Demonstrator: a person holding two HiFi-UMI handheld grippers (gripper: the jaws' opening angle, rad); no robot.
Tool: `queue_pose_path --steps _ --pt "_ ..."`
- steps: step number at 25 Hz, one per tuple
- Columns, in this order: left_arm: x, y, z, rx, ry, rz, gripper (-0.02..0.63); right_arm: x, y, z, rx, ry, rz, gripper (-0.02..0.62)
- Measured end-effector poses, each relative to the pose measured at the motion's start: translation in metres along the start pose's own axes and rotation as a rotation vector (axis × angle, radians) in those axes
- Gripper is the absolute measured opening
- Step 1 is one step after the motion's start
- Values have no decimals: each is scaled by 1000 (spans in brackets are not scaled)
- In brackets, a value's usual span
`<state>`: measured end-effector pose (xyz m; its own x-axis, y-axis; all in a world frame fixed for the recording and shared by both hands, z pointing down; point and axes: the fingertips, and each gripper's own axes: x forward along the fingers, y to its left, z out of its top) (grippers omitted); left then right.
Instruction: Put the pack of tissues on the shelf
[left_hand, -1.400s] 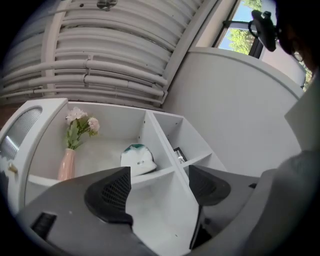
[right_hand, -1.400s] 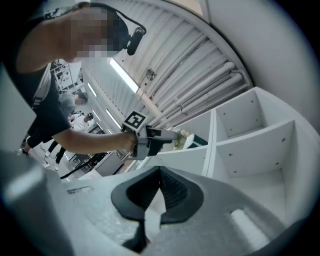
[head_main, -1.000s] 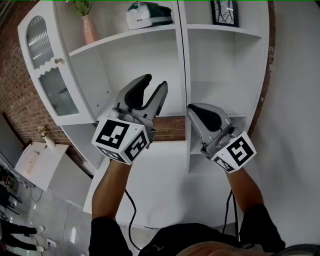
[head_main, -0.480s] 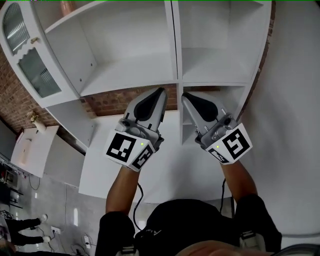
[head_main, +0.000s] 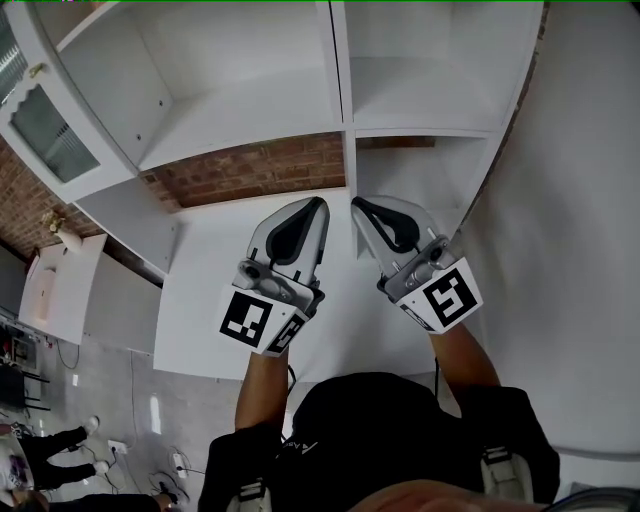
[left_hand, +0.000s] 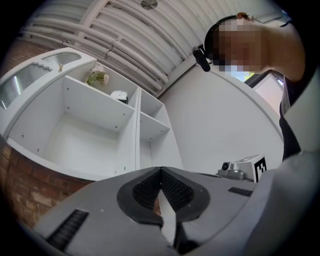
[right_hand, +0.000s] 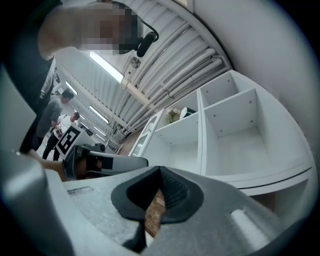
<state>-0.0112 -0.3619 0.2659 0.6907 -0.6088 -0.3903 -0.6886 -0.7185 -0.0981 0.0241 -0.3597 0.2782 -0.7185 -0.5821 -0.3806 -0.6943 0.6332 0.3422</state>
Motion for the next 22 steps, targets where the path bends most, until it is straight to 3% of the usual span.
queue_pose_path --steps 8,22 --pt "-15 -8 -31 -62 36 11 -2 -16 18 -22 32 31 -4 0" --pt "-15 -17 -35 -44 58 -12 -2 -26 14 -26 36 46 -25 0"
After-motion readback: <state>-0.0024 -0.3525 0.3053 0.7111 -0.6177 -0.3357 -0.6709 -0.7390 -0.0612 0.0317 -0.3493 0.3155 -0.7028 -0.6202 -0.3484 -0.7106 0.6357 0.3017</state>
